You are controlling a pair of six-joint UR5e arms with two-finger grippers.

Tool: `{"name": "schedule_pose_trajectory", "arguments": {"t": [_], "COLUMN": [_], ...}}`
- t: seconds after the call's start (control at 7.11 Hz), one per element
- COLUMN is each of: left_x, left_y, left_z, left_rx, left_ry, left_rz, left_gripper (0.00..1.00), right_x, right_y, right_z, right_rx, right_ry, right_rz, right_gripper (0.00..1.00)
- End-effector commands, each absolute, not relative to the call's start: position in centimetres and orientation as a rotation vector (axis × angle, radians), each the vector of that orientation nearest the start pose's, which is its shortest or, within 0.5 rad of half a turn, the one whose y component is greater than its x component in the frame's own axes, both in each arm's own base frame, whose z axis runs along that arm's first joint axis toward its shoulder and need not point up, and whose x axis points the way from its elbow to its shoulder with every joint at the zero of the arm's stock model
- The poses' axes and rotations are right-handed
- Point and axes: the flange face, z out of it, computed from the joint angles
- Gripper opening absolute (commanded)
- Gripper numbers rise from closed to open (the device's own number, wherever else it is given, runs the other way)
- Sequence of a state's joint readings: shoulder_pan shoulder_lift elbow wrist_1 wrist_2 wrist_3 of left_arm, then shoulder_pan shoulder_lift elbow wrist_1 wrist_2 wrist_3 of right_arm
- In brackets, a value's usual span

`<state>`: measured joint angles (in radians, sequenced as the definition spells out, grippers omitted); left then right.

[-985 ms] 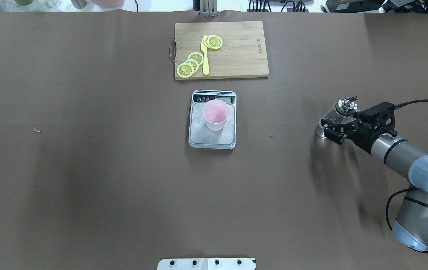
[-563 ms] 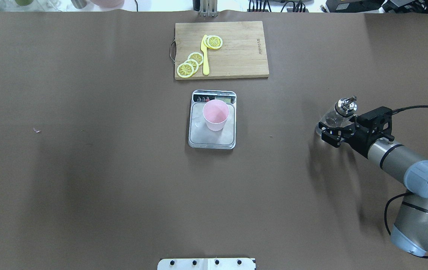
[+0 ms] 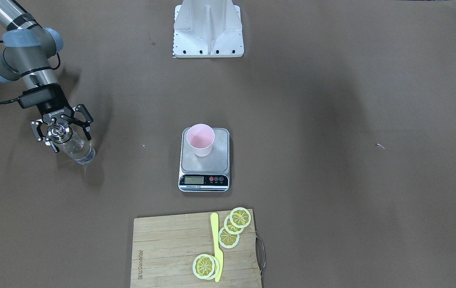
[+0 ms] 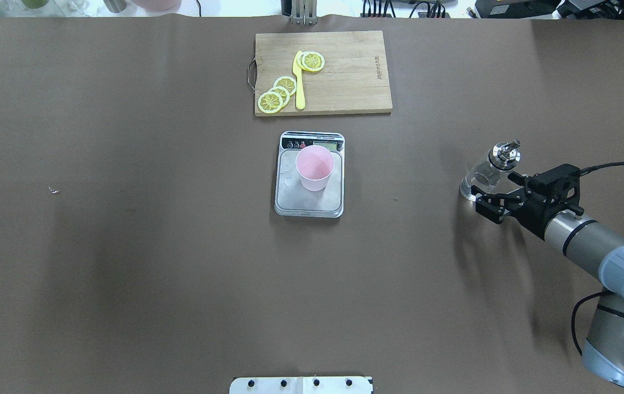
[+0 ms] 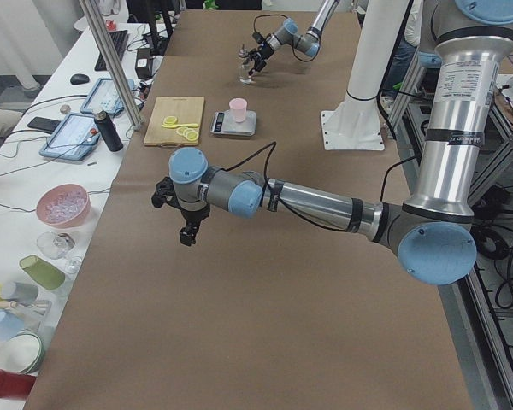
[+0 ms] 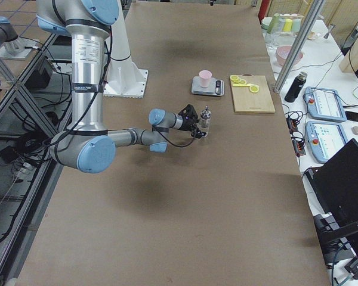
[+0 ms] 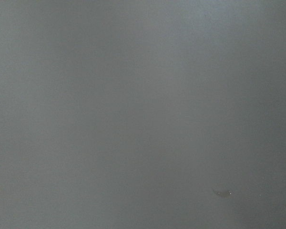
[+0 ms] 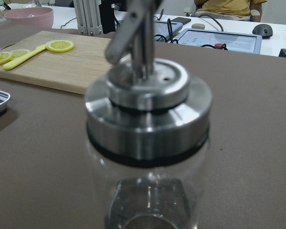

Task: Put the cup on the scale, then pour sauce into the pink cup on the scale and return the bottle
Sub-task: 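Lower the bottle onto the table with the right gripper, then open the right gripper and pull it back from the bottle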

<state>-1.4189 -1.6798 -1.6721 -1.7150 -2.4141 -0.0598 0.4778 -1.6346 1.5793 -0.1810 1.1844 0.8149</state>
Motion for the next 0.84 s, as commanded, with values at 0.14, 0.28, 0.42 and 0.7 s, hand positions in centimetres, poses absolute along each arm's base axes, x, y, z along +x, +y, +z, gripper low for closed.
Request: {"name": "schedule_pose_trajectory", "arguments": {"t": [0.14, 0.28, 0.42, 0.7], "left_x": [2.4, 2.4, 2.4, 2.5], "left_y": [-54.9, -54.9, -55.0, -55.0], "left_z": [53.1, 53.0, 52.9, 52.9], "left_rx": [0.243, 0.245, 0.245, 0.246], "left_ry": [0.866, 0.865, 0.865, 0.865], "left_rz": [0.235, 0.236, 0.236, 0.236], "left_gripper": [1.00, 1.00, 1.00, 1.00], "right_x": [-34.4, -33.1, -30.5, -26.2], "right_y": [-34.5, -33.4, -32.2, -30.5], "right_z": [54.5, 55.6, 57.1, 59.1], "right_rx": [1.023, 1.014, 1.003, 1.006], "right_ry": [-0.854, -0.854, -0.846, -0.844], "right_rz": [0.007, -0.005, -0.015, -0.009], "right_gripper": [0.99, 0.99, 0.99, 0.99]}}
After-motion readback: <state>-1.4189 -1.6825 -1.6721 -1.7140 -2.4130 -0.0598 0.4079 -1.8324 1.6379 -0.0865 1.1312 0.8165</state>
